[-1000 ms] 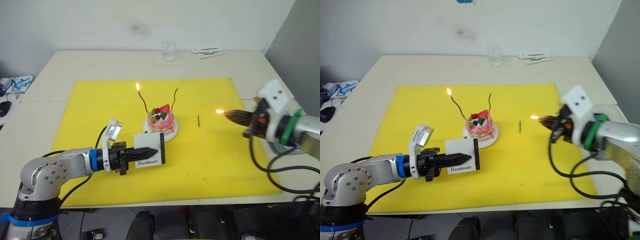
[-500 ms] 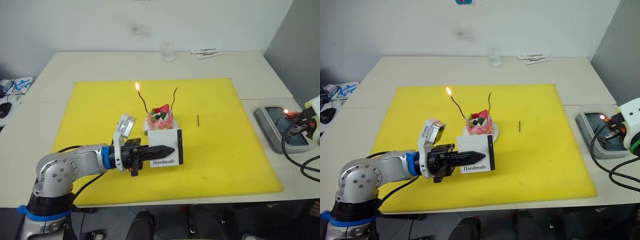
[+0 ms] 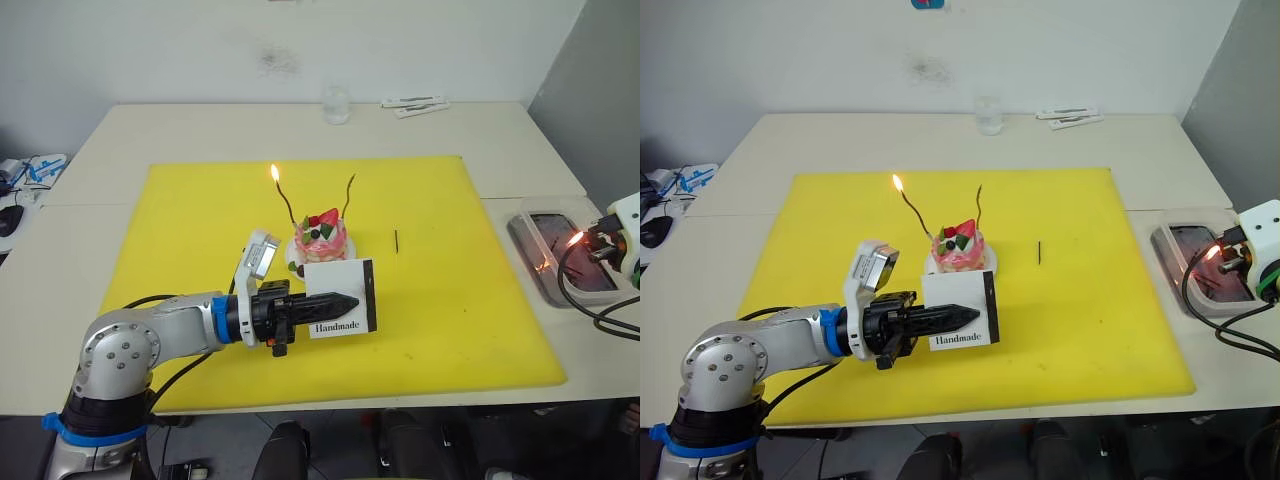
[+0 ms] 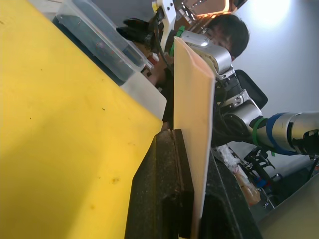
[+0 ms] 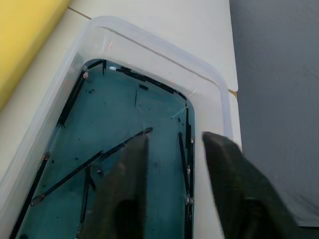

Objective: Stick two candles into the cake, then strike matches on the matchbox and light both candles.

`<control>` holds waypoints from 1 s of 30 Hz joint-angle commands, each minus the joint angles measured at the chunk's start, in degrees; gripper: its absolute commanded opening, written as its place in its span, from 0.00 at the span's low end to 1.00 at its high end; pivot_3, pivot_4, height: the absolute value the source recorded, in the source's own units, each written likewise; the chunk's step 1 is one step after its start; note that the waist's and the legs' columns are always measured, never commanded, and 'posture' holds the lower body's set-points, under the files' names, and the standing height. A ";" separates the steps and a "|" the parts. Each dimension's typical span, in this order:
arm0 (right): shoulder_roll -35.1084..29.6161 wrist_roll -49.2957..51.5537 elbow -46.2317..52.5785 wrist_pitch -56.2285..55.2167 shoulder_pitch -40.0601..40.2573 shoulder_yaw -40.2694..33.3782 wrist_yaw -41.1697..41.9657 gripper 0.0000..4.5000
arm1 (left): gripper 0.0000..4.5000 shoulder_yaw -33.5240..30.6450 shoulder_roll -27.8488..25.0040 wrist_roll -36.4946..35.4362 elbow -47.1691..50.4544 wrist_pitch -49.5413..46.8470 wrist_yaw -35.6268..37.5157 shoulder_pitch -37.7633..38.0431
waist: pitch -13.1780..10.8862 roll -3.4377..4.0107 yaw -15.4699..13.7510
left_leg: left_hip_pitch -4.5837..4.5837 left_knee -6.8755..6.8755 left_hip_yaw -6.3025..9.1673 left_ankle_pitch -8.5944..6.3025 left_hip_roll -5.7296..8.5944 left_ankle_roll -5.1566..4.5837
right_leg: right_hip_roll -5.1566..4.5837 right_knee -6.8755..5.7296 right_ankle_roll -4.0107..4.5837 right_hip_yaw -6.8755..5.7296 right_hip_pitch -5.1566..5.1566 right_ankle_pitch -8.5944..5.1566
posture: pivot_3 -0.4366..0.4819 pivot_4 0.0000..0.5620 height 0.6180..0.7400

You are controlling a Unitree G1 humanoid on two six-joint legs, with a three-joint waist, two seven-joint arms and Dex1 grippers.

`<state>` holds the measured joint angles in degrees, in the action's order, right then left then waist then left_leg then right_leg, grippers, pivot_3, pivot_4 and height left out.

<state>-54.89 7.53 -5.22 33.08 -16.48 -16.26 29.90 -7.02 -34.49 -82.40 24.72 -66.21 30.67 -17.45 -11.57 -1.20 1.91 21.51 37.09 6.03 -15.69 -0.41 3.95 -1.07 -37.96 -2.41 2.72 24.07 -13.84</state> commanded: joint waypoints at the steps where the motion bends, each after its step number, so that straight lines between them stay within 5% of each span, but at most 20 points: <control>1: -0.72 0.06 2.08 0.25 0.20 -2.53 -0.04 0.68 | 0.00 -0.35 -0.69 -1.56 1.74 1.06 0.23 0.37 | 0.00 0.00 0.00 | 0.00 0.00 0.00 0.00 0.00 0.00 | 0.00 0.00 0.00 0.00 0.00 0.00 | 0.48 0.27 1.00; 5: -1.49 0.41 4.56 -0.19 0.70 -4.29 0.22 0.99 | 0.00 -0.10 -1.06 -1.18 1.39 1.36 0.58 0.34 | 0.00 0.01 0.00 | -0.01 0.00 0.00 0.00 0.00 0.00 | 0.00 -0.01 -0.01 0.00 0.00 -0.01 | 0.48 0.27 1.00; 16: -0.74 15.63 29.81 8.71 0.24 -8.97 9.45 0.99 | 0.00 -3.05 -7.95 3.28 0.60 2.09 4.53 5.29 | 0.03 0.05 -0.03 | -0.06 -0.01 0.06 0.00 -0.05 0.00 | 0.06 -0.02 -0.08 -0.05 -0.03 -0.05 | 0.48 0.27 1.00; 24: 14.90 19.57 43.54 18.72 -1.09 2.71 -4.05 0.99 | 0.00 -6.79 -13.61 7.64 -1.86 2.88 9.12 9.90 | 0.03 0.05 -0.02 | -0.06 -0.04 0.09 0.00 -0.08 -0.01 | 0.07 -0.02 -0.07 -0.09 -0.01 -0.04 | 0.48 0.27 1.00; 30: 27.71 10.69 40.55 14.79 -1.37 13.46 -16.27 0.99 | 0.00 -7.27 -14.65 10.33 -2.91 3.27 11.50 10.63 | 0.03 0.04 -0.05 | -0.01 -0.04 0.08 0.00 -0.06 0.00 | 0.05 -0.01 -0.05 -0.09 0.03 -0.04 | 0.48 0.27 1.00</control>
<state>-27.81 20.68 34.91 50.09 -17.07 -4.16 16.43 -13.06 -48.27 -72.41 21.55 -63.80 40.87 -6.74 -11.54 -1.16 1.86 21.52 37.05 6.13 -15.68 -0.47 3.95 -1.02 -37.97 -2.46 2.62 24.11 -13.88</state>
